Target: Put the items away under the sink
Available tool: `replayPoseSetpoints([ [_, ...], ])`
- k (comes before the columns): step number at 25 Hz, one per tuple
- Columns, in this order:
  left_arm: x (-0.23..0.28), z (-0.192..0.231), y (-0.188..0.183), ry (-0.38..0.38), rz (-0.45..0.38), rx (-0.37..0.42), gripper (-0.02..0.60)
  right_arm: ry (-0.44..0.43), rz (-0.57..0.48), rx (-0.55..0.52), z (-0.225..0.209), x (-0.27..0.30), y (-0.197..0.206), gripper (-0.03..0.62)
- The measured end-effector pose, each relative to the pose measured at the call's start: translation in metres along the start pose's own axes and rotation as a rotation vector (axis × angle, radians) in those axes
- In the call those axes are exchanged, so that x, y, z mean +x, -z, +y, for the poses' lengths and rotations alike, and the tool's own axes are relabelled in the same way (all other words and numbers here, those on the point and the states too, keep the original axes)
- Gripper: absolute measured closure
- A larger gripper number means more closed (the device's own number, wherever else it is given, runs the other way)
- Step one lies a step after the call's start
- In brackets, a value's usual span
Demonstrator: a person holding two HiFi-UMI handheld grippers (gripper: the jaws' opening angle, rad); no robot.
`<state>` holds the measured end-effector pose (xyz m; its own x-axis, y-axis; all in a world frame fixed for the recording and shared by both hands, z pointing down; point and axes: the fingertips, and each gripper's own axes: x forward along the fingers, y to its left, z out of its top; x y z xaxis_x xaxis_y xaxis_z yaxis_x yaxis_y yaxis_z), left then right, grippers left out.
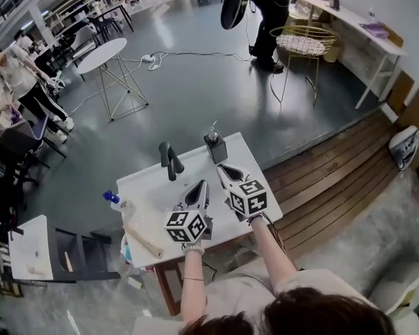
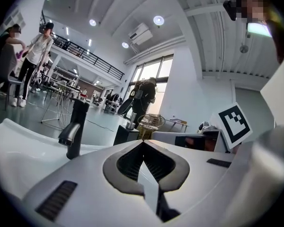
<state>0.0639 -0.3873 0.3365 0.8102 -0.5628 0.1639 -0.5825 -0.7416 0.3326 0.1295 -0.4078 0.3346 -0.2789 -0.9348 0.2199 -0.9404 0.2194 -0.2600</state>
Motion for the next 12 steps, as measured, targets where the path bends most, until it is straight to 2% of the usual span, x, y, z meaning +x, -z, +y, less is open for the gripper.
replayPoseSetpoints([
  [3, 0.009, 0.003, 0.000, -0.012, 0.002, -0.005, 0.581, 0.013, 0.019, -0.009, -0.011, 0.006, 0.001, 0.576],
  [8, 0.015, 0.013, 0.002, -0.056, -0.003, -0.029, 0.581, -0.013, 0.021, -0.032, -0.015, 0.014, 0.001, 0.576],
  [12, 0.020, 0.010, 0.007, -0.049, 0.020, -0.026, 0.581, 0.011, 0.008, -0.032, -0.023, 0.018, -0.001, 0.574],
])
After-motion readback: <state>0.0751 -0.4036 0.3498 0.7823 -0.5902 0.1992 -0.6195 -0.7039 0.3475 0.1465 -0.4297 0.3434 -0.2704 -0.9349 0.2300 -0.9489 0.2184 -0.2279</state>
